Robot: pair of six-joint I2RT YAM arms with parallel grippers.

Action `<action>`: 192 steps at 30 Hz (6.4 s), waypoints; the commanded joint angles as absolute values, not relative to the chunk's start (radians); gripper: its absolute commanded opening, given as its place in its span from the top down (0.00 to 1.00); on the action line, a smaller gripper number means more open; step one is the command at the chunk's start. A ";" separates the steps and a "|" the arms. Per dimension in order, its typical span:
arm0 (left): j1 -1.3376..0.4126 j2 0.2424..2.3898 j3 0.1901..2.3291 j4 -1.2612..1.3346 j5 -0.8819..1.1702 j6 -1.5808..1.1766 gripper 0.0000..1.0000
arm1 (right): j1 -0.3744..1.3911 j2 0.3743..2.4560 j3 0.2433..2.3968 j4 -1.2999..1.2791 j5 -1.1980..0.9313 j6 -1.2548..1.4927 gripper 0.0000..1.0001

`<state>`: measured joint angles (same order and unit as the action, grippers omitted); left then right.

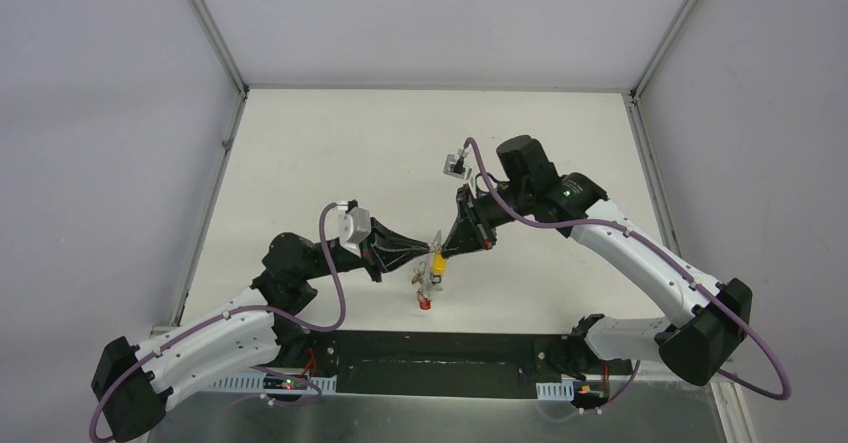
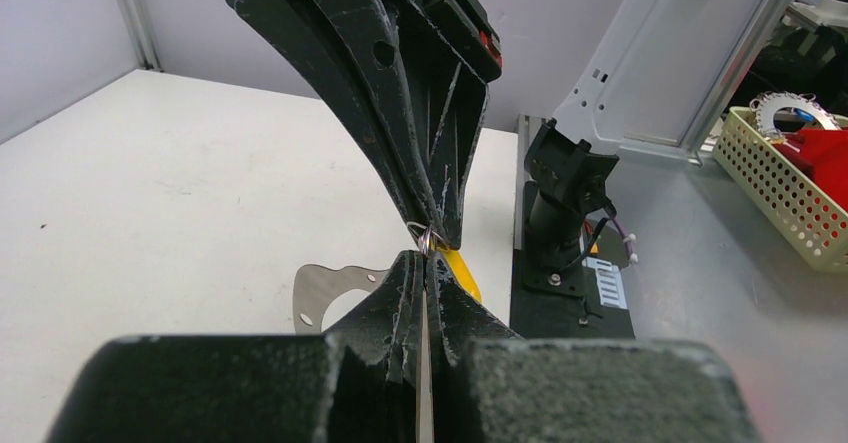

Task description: Put the keys on the keyring

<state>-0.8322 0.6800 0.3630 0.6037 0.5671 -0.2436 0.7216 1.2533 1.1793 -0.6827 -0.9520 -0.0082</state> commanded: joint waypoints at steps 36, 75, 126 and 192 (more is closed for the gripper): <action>-0.840 0.676 0.401 0.673 0.561 -0.248 1.00 | 0.731 1.122 1.133 -0.307 -0.980 0.137 0.61; -0.840 0.633 0.437 0.486 0.560 -0.203 0.72 | 0.785 1.220 1.226 -0.678 -0.851 -0.054 1.00; -0.866 0.905 0.644 0.247 0.796 -0.059 1.00 | 0.917 1.355 1.456 -0.997 -0.678 -0.200 1.00; -0.867 0.680 0.321 0.886 0.553 -0.256 1.00 | 0.732 1.090 1.042 -0.342 -0.995 0.073 1.00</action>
